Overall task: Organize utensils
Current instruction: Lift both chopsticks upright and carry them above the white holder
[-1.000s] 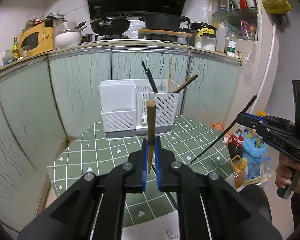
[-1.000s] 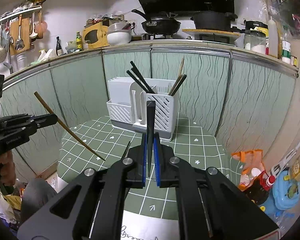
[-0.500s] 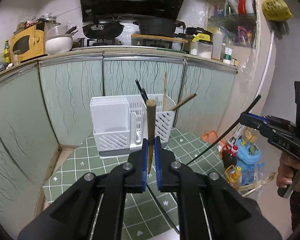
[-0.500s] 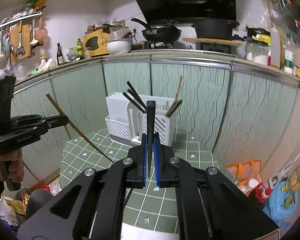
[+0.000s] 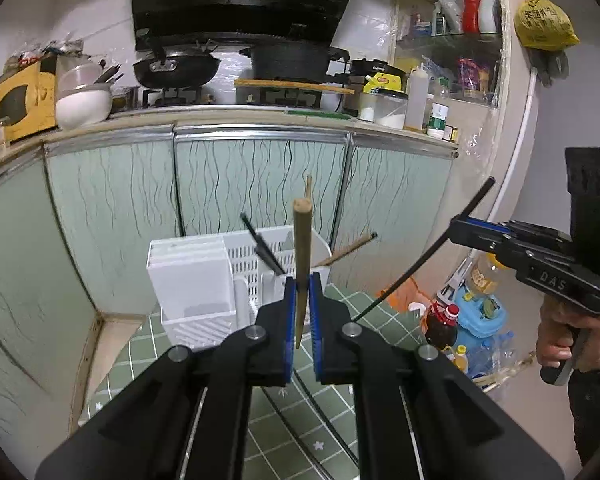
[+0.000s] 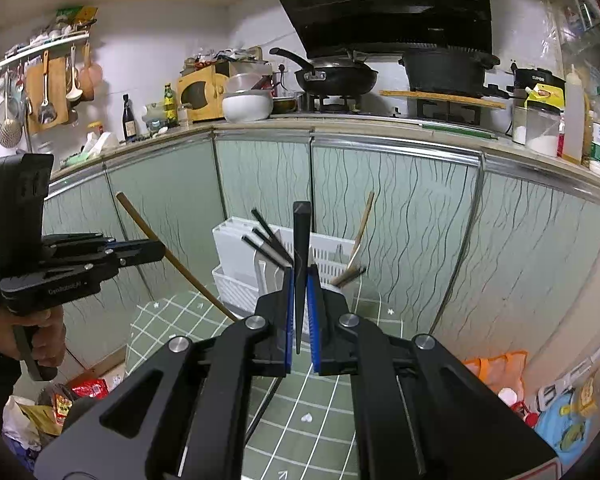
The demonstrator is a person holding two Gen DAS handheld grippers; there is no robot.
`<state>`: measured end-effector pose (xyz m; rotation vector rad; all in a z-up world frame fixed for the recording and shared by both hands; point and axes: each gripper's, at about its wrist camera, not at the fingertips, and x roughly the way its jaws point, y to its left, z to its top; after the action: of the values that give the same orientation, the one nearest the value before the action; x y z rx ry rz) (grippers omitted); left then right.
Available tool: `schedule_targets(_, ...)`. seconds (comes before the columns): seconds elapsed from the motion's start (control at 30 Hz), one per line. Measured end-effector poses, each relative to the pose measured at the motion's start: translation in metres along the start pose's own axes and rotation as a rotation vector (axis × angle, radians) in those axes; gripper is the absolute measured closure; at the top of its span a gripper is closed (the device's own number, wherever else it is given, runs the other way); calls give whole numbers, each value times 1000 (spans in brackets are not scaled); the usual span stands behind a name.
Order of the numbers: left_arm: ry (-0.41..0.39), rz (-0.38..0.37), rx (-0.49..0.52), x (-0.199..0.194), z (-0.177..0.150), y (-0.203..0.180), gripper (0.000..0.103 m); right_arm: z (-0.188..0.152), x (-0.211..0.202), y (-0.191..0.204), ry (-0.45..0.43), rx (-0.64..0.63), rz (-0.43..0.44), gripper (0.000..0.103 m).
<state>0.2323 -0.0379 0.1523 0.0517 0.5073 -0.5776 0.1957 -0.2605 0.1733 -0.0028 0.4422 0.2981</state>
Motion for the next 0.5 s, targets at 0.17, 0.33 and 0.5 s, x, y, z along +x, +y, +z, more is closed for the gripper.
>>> schedule_targets(0.17, -9, -29, 2, 9, 25, -1, 95, 26, 8, -9, -5, -22, 23, 97)
schedule_targets(0.33, -19, -39, 18, 20, 50, -4, 95, 49, 17, -16, -13, -36, 8, 97)
schedule_targets(0.5, -18, -17, 21, 36, 71, -1, 95, 67, 30, -28, -13, -34, 2, 97)
